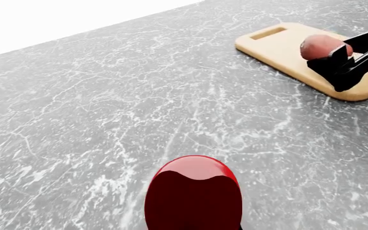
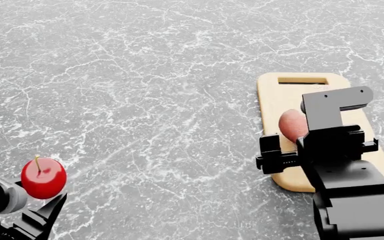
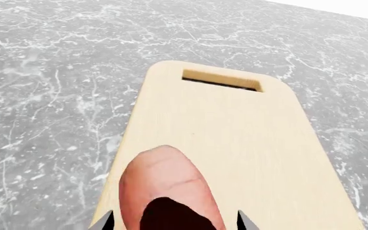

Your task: Place the cherry and the sweet potato on separate cutting boards.

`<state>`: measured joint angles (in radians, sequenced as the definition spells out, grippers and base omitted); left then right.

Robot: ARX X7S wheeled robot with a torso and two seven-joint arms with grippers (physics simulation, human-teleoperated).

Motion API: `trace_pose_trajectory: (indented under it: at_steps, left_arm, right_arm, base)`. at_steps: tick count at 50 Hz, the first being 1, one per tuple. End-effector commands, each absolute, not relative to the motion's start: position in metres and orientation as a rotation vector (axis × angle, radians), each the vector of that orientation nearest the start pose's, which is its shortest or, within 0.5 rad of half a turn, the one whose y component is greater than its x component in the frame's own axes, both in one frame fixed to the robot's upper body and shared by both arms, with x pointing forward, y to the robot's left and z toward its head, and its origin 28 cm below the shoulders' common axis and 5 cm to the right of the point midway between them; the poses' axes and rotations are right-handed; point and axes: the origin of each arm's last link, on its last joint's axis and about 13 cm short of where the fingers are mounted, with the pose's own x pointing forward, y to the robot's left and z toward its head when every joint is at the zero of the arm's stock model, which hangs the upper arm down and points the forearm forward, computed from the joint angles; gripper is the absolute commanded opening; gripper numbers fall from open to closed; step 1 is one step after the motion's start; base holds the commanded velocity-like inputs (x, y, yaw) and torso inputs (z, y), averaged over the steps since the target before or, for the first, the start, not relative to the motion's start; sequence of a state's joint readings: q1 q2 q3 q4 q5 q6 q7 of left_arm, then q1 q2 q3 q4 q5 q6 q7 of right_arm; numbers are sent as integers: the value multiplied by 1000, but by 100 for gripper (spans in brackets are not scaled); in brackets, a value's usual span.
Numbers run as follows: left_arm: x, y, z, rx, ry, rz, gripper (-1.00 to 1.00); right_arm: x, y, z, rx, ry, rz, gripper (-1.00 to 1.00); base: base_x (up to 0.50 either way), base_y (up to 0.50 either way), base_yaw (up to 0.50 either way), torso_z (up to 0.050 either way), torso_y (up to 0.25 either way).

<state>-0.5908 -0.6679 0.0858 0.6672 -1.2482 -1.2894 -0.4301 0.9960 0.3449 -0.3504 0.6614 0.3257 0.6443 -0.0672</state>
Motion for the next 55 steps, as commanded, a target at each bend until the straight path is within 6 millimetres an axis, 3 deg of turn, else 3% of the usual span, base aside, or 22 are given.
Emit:
trace_pose_trajectory:
  at_steps: [1, 12, 31, 41, 49, 55]
  left_arm:
    - [209, 247, 208, 147, 227, -434, -100]
    - [209, 244, 211, 147, 216, -445, -100]
    - [211, 246, 216, 150, 198, -428, -100]
    - [215, 248, 220, 134, 171, -404, -100]
    - [228, 248, 223, 114, 144, -380, -100]
    - [228, 251, 225, 120, 142, -370, -100]
  right_arm:
    - [379, -179, 150, -139, 359, 53, 100]
    - [378, -179, 186, -93, 152, 38, 100]
    - [349, -183, 208, -58, 2, 100, 100]
    - [307, -178, 214, -92, -134, 134, 100]
    - [263, -164, 195, -58, -137, 176, 100]
    - [247, -163, 194, -59, -117, 192, 100]
  base:
    - [0, 0, 0, 0, 0]
    - [0, 0, 0, 0, 1]
    - [0, 0, 0, 0, 0]
    - [0, 0, 0, 0, 0]
    - [0, 0, 0, 0, 0]
    - [0, 0, 0, 0, 0]
